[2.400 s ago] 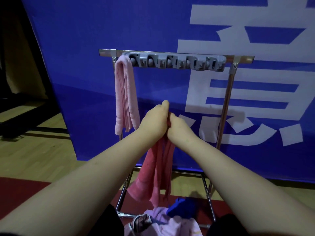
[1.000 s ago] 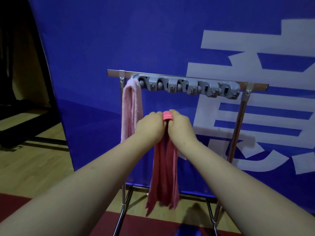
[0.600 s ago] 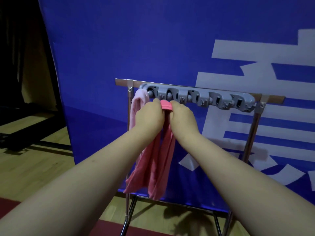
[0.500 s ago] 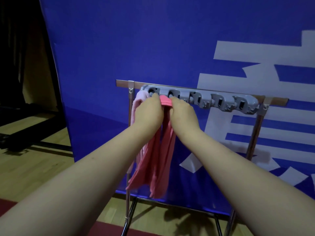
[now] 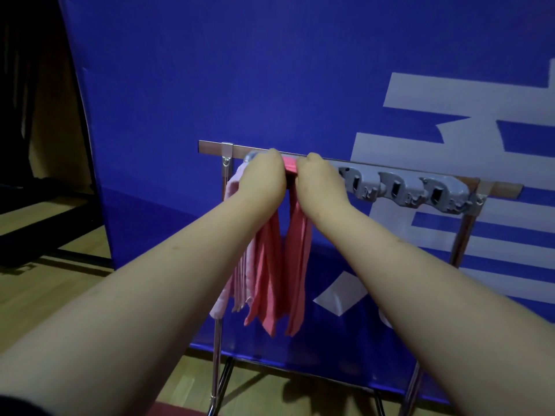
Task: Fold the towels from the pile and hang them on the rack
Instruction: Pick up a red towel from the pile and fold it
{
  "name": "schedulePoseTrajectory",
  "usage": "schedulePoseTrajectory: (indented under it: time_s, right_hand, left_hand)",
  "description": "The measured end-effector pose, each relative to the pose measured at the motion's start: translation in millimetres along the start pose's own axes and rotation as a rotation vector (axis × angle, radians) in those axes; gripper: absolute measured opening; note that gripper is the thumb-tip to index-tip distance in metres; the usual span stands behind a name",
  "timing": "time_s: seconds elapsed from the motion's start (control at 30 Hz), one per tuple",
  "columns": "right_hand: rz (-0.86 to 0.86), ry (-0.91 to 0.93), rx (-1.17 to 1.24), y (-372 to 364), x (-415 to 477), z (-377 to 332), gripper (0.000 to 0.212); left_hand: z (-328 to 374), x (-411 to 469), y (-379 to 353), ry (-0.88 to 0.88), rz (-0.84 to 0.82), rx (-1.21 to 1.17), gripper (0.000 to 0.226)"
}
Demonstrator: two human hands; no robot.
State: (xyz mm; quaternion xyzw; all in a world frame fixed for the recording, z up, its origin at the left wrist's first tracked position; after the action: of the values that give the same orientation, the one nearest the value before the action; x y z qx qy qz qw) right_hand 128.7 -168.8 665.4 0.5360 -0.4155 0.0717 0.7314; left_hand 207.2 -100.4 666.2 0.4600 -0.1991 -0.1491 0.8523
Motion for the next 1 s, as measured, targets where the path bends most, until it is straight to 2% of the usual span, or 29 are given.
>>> schedulePoseTrajectory:
  time_s: [0.07,0.13,0.2,0.27,0.33,0.4,0.43,0.47,0.5,0.57,0.6,0.73,0.83,0.87,0.9,1.0]
  right_hand:
    - [-0.036,0.012,0.005,-13.2,-3.2,-0.5,0.025]
    - [-0.047,0.012,0.057,-24.5,-6.7,-0.6,0.029]
    - [-0.048,0.0,0.108,-28.1,-8.2,-1.3,0.03]
    - [-0.044,-0.008,0.165,-26.2,-7.8,-2.8,0.032]
    - [-0.033,-0.025,0.206,-20.1,-6.9,-3.2,0.031]
    - [-0.029,-0.052,0.18,-14.8,-7.5,-1.4,0.023]
    - [-0.037,-0.064,0.153,-13.6,-8.8,-0.7,0.021]
    - [-0.052,-0.072,0.134,-14.5,-10.6,-0.5,0.02]
    - [-0.07,-0.08,0.127,-16.2,-12.9,-1.1,0.021]
    - [-0.094,-0.089,0.157,-21.7,-17.0,-3.6,0.024]
    - [-0.096,-0.09,0.181,-24.0,-18.4,-4.5,0.024]
    - [-0.094,-0.115,0.278,-23.8,-18.0,-4.9,0.023]
    - [-0.075,-0.123,0.351,-20.2,-18.7,-4.9,0.017]
    - [-0.079,-0.119,0.367,-20.7,-19.6,-5.0,0.017]
    - [-0.089,-0.117,0.383,-21.8,-20.8,-5.0,0.02]
    - [-0.133,-0.132,0.427,-30.7,-22.4,-1.9,0.033]
  left_hand:
    - [-15.8,2.0,-13.8,0.185,-0.232,0.06,0.016]
    - [-22.3,13.9,-26.3,0.273,-0.303,0.171,0.018]
    - [-22.3,10.6,-25.9,0.312,-0.259,0.234,0.016]
    - [-20.9,7.2,-24.8,0.211,-0.199,0.186,0.025]
    - [-16.1,10.6,-29.8,0.088,-0.202,0.134,0.008]
    - [-27.8,19.2,-39.6,0.044,-0.292,0.141,0.027]
    - [-29.3,19.4,-38.8,0.029,-0.206,0.138,0.029]
    - [-23.8,11.6,-33.4,-0.04,-0.038,0.106,0.028]
    - [-7.8,8.7,-26.8,-0.136,0.121,-0.04,0.024]
    - [-8.2,-7.0,-24.1,-0.389,0.217,-0.083,0.022]
    - [-12.1,-8.1,-27.5,-0.424,0.229,-0.067,0.023]
    - [-9.0,9.7,-39.8,-0.456,0.106,-0.126,0.009]
    - [-14.6,6.8,-34.7,-0.499,0.191,-0.192,0.002]
    - [-14.4,6.7,-35.0,-0.511,0.179,-0.217,0.007]
    - [-15.6,6.8,-37.1,-0.52,0.151,-0.248,0.013]
    - [-19.4,3.2,-44.4,-0.512,0.125,-0.336,0.005]
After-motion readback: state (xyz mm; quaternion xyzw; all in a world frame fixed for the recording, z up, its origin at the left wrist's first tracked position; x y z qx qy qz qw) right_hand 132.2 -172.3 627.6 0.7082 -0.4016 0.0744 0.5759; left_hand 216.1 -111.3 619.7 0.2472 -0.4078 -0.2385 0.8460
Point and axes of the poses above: each hand's wrist, its own x-axis towards the middle knuckle, its own y-axis out of the back of the hand, z = x × y, the point moved 5 cm from there along x, towards the middle knuckle, and after that the axes turned 3 degrees about -x, right-handed, at the moved point
